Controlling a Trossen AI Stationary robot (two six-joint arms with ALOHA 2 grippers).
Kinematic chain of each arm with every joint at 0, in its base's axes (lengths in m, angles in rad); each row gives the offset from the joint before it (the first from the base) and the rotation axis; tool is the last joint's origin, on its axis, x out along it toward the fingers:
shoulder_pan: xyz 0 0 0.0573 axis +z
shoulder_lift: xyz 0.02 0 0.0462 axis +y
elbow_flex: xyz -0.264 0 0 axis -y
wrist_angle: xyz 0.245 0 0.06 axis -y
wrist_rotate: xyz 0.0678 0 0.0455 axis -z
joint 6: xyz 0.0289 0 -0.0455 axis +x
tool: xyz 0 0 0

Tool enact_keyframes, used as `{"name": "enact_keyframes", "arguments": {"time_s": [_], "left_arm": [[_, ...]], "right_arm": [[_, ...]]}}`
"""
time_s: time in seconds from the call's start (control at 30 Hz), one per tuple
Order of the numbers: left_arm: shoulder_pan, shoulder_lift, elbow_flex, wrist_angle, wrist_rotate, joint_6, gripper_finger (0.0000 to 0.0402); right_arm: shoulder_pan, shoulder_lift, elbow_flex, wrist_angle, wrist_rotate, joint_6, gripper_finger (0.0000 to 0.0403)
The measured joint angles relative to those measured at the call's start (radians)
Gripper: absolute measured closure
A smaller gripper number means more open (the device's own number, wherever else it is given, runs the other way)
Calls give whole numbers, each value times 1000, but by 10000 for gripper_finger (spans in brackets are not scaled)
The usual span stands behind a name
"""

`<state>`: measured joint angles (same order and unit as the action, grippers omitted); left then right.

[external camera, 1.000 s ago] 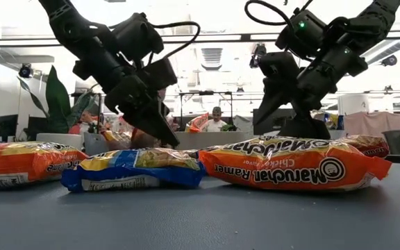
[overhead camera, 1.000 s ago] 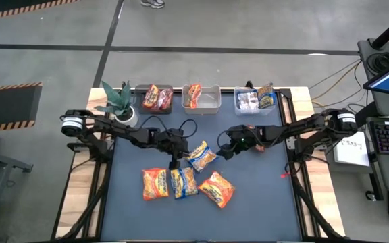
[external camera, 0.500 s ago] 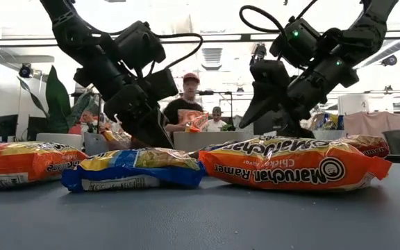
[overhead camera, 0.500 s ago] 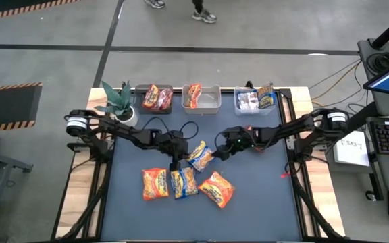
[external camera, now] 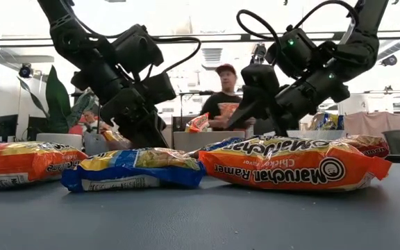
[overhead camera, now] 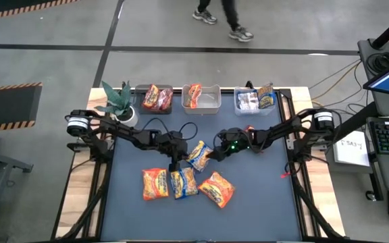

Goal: Sort Maruchan noodles
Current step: Put the right blue noodle pack into the transparent white bin

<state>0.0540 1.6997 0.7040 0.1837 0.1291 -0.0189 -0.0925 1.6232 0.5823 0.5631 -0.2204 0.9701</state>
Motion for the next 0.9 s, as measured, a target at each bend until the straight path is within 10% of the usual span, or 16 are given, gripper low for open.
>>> {"name": "enact_keyframes", "arguments": {"time_s": [0.9], "left_arm": [[2, 1, -7, 27, -1, 1, 364]], "right_arm": [[-1, 147, 111, 116, -22, -80, 139]]}}
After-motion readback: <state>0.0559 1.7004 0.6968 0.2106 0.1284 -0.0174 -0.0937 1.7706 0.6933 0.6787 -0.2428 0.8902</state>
